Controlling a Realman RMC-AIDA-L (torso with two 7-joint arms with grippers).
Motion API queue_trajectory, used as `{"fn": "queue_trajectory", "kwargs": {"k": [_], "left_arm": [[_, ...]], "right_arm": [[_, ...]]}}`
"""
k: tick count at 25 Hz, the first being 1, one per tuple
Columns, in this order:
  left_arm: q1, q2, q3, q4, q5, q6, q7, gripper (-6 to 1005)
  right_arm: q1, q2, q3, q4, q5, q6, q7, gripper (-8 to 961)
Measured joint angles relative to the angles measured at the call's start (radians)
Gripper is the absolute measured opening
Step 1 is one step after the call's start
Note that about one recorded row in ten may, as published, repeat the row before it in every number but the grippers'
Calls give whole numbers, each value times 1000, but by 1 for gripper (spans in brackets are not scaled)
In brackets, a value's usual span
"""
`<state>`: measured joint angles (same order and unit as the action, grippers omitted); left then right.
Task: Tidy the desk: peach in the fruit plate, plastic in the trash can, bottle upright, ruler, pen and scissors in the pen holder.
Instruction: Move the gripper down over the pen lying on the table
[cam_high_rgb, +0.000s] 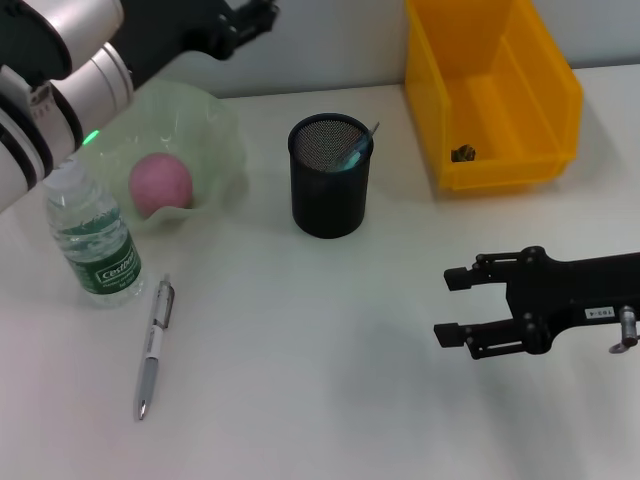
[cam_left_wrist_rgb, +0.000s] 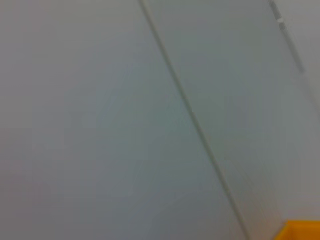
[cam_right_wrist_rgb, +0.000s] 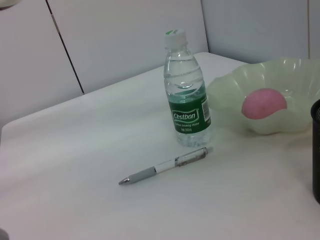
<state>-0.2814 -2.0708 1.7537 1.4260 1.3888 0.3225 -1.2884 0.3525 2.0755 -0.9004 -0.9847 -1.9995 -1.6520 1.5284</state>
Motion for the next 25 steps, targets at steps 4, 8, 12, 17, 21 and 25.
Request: {"fn": "queue_trajectory", "kwargs": {"k": [4, 8, 12, 17, 21, 25], "left_arm": [[42, 0, 29, 63, 6, -67, -3, 831], [59, 0, 33, 92, 9, -79, 1, 831], [59, 0, 32, 90, 9, -80, 7, 830], [79, 11, 13, 127, 45, 4, -132, 830], [105, 6, -60, 209, 324, 155, -438, 830], [70, 4, -92, 325, 793, 331, -930, 830]], "right_arm": [[0, 0, 0, 0, 0, 0, 0, 761], [0, 0, 0, 0, -1, 0, 1, 761], [-1, 0, 0, 0, -1, 0, 1, 761], [-6, -2, 0, 0, -1, 0, 6, 761], [-7, -5, 0, -1, -1, 0, 13, 761], [-2, -6, 0, -1, -1, 0, 14, 761]]}}
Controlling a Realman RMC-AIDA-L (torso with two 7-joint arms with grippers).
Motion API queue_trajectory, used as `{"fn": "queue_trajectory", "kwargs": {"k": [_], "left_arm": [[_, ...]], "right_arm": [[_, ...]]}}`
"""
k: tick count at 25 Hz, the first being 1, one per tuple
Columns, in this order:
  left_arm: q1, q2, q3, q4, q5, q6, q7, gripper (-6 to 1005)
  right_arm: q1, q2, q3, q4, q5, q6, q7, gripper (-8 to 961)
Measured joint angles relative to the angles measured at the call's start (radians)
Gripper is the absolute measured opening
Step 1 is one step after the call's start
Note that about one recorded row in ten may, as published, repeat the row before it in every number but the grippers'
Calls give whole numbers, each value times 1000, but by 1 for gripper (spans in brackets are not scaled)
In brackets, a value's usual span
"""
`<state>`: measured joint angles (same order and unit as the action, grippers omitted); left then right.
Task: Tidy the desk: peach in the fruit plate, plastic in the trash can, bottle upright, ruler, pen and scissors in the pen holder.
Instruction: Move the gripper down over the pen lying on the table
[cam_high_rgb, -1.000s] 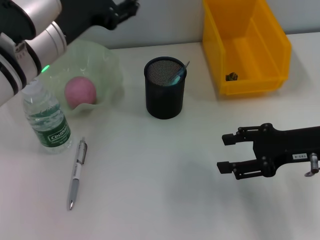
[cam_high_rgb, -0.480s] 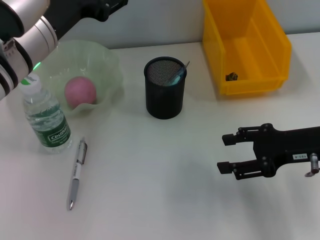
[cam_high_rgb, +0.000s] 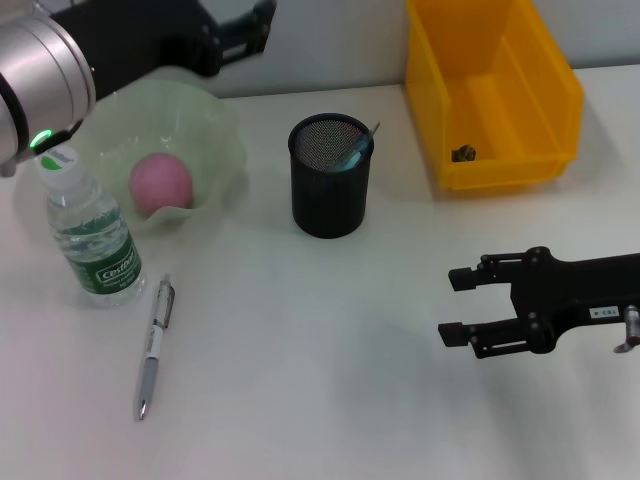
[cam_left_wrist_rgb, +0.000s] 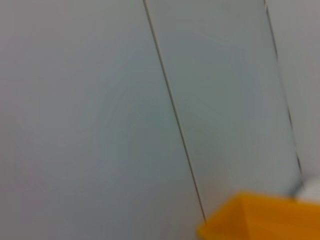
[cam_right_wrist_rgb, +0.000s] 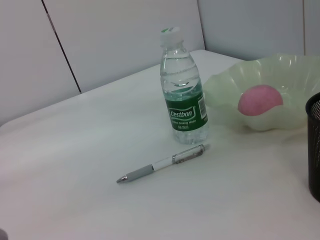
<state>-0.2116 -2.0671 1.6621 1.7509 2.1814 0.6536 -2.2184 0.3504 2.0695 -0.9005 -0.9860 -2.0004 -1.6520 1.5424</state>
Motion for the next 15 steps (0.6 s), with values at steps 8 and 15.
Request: {"fn": "queue_trajectory", "kwargs": {"k": [8, 15], "left_arm": [[-78, -2, -33, 182, 323, 425, -428, 829], [-87, -4, -71, 255, 380, 685, -566, 829]], "right_arm": [[0, 1, 0, 1, 0, 0, 1, 761], [-4, 0, 2, -4, 0, 0, 1, 761]]}}
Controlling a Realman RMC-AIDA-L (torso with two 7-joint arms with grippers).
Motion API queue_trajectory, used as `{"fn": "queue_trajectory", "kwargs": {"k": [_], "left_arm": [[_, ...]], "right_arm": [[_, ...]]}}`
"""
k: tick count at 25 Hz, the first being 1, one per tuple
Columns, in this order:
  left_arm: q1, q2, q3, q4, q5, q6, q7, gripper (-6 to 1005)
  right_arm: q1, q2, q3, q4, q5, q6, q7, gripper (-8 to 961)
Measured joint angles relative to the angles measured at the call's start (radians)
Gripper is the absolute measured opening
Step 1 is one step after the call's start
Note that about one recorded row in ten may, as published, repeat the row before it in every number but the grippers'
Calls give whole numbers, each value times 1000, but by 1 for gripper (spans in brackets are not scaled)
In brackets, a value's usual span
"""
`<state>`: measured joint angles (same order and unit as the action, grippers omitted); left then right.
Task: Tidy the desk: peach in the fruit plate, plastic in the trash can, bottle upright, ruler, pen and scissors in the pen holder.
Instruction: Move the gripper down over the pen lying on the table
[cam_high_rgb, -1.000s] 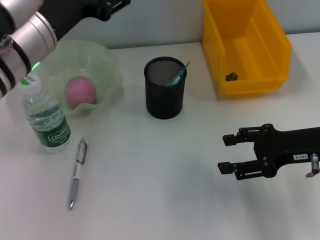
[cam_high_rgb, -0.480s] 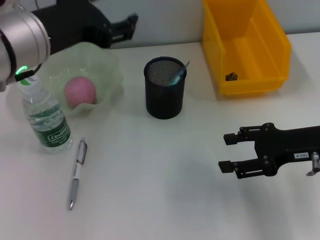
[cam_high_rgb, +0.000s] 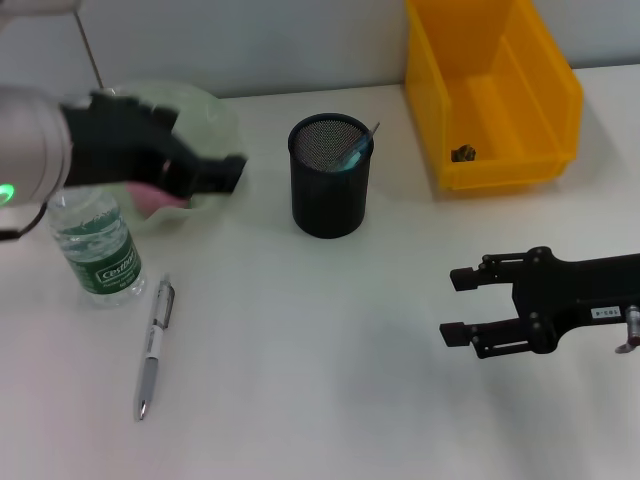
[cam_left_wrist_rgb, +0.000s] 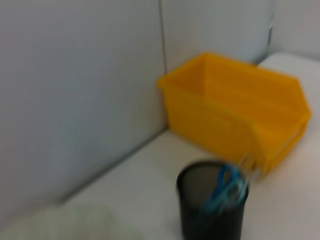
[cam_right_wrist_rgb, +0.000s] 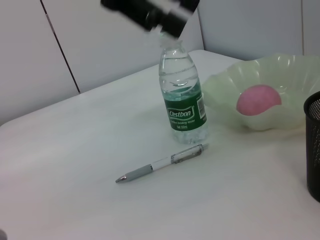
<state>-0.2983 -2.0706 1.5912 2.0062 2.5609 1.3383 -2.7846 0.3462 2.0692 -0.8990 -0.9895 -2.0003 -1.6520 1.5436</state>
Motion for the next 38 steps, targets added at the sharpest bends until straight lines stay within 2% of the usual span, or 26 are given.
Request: {"fn": "queue_trajectory", "kwargs": {"k": [5, 12, 19, 25, 34, 35, 38], "left_arm": [[19, -4, 12, -13, 61, 88, -90, 829], [15, -8, 22, -77, 62, 101, -93, 828], [-22, -8, 2, -215, 63, 125, -95, 828], [-29, -9, -14, -255, 56, 127, -98, 828], [-55, -10, 9, -346, 55, 103, -96, 827], [-83, -10, 9, -418, 54, 91, -97, 827], [-98, -10, 9, -456, 54, 80, -97, 821]], "right_arm": [[-1, 2, 0, -5, 0, 0, 0, 761], [-6, 4, 0, -28, 0, -6, 0, 761], [-14, 5, 0, -43, 0, -9, 0, 761], [-16, 6, 0, -46, 0, -9, 0, 761], [-17, 6, 0, -40, 0, -9, -9, 761], [-17, 6, 0, -40, 0, -9, -10, 761], [-17, 6, 0, -39, 0, -9, -10, 761]]}}
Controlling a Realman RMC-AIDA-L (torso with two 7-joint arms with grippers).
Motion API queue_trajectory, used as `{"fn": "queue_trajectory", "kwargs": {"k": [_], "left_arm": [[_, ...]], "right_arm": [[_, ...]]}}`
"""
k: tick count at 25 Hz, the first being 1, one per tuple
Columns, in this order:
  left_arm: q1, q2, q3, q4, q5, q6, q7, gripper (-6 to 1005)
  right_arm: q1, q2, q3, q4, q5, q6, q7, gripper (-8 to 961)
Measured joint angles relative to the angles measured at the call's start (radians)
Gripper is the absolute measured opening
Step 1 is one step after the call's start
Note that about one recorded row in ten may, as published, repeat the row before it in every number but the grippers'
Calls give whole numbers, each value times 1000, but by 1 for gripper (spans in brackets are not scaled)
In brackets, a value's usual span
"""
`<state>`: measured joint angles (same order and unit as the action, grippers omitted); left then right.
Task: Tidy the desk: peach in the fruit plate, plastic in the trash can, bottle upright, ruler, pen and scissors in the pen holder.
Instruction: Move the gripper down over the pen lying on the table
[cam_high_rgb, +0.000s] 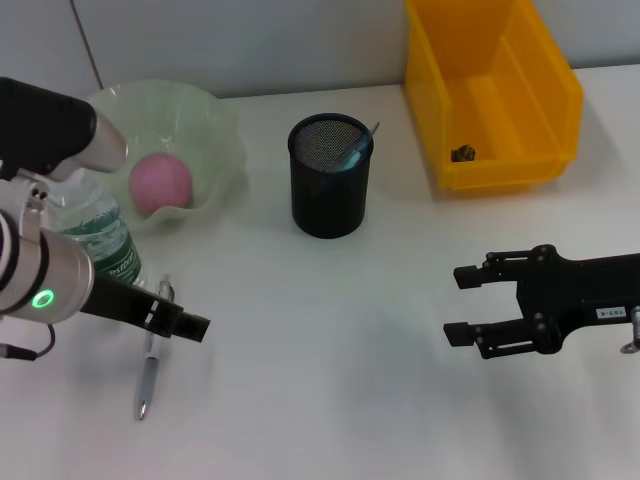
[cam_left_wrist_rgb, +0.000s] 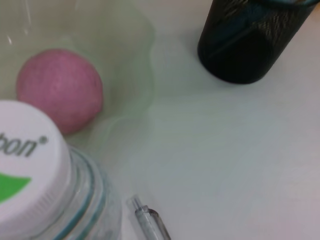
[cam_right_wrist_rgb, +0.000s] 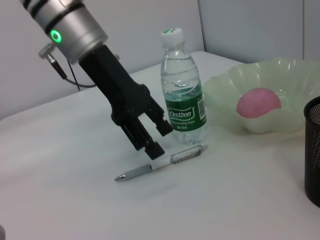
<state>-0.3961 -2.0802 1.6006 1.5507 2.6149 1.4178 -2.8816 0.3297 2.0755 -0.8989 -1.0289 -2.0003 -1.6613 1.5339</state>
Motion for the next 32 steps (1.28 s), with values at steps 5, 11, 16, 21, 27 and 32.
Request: {"fn": "queue_trajectory", "kwargs": {"k": [5, 11, 16, 21, 27, 32], "left_arm": [[-34, 0, -12, -81, 3, -21, 0, 810], [-83, 0, -58, -208, 11, -51, -1, 798], [-103, 0, -69, -255, 33, -63, -1, 788], [-105, 0, -75, -259, 31, -68, -1, 777], [-115, 0, -78, -281, 30, -74, -1, 765], [-135, 0, -67, -309, 31, -75, -1, 736]], "right_arm": [[-5, 0, 0, -2, 0, 0, 0, 761], [-7, 0, 0, -4, 0, 0, 0, 761], [-4, 0, 0, -3, 0, 0, 2, 761], [-1, 0, 0, 0, 0, 0, 2, 761], [-1, 0, -1, 1, 0, 0, 2, 761], [-2, 0, -2, -1, 0, 0, 3, 761]]}}
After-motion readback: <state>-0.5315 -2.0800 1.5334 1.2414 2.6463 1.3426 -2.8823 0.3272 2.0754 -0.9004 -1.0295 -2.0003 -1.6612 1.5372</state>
